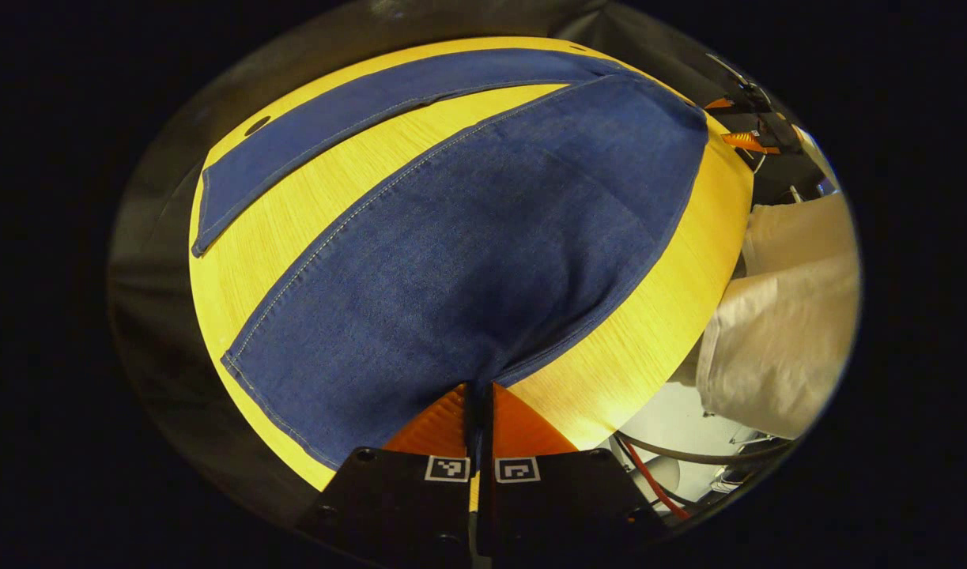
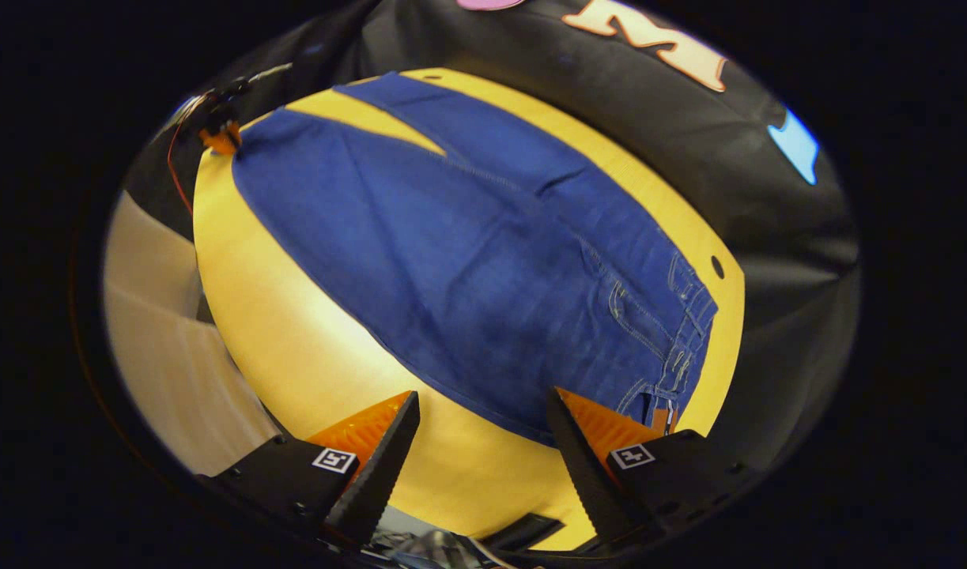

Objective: Grasp the waist and the cuffs of the jeans and fold them to make the two legs overlap; first hold the waist and fold one-third of the jeans toward the cuffs, then hold the cuffs and fold the remaining one-third in the same direction to finish folding.

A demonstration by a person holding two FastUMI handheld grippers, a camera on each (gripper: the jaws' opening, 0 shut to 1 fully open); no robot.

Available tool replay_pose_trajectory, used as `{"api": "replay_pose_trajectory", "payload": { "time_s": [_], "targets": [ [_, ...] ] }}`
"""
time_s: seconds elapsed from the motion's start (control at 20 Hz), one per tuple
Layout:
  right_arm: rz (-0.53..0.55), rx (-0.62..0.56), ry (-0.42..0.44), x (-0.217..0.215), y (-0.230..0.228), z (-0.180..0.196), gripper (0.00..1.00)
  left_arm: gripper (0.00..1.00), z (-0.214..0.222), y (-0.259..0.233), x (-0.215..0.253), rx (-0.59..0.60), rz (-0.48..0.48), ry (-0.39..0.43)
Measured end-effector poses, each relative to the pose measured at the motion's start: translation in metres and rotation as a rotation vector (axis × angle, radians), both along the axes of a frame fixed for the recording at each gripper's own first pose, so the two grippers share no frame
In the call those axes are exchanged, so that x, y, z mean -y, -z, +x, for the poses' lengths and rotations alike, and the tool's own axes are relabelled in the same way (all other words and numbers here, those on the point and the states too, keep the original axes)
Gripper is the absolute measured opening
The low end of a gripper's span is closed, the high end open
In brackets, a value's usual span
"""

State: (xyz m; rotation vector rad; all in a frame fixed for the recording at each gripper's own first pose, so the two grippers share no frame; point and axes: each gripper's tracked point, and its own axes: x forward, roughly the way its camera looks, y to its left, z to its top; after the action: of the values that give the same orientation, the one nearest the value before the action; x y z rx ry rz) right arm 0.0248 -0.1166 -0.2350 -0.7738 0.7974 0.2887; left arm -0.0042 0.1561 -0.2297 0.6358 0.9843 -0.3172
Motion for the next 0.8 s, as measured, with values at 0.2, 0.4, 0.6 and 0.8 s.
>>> {"api": "replay_pose_trajectory", "payload": {
  "time_s": [0.2, 0.4, 0.6, 0.8],
  "targets": [
    [-0.042, -0.083, -0.024, 0.028, 0.014, 0.013, 1.0, 0.0, -0.001, 0.001, 0.0, -0.005, 0.015, -0.056],
    [0.0, -0.158, -0.041, 0.029, 0.022, 0.017, 0.98, 0.0, -0.001, 0.001, 0.0, -0.013, 0.029, -0.085],
    [0.062, -0.214, -0.015, 0.022, 0.03, 0.007, 0.76, 0.0, 0.0, 0.001, 0.001, -0.016, 0.012, -0.109],
    [0.082, -0.176, 0.007, 0.019, 0.03, 0.005, 0.48, 0.0, -0.001, 0.001, 0.003, -0.03, -0.023, -0.117]
  ]
}}
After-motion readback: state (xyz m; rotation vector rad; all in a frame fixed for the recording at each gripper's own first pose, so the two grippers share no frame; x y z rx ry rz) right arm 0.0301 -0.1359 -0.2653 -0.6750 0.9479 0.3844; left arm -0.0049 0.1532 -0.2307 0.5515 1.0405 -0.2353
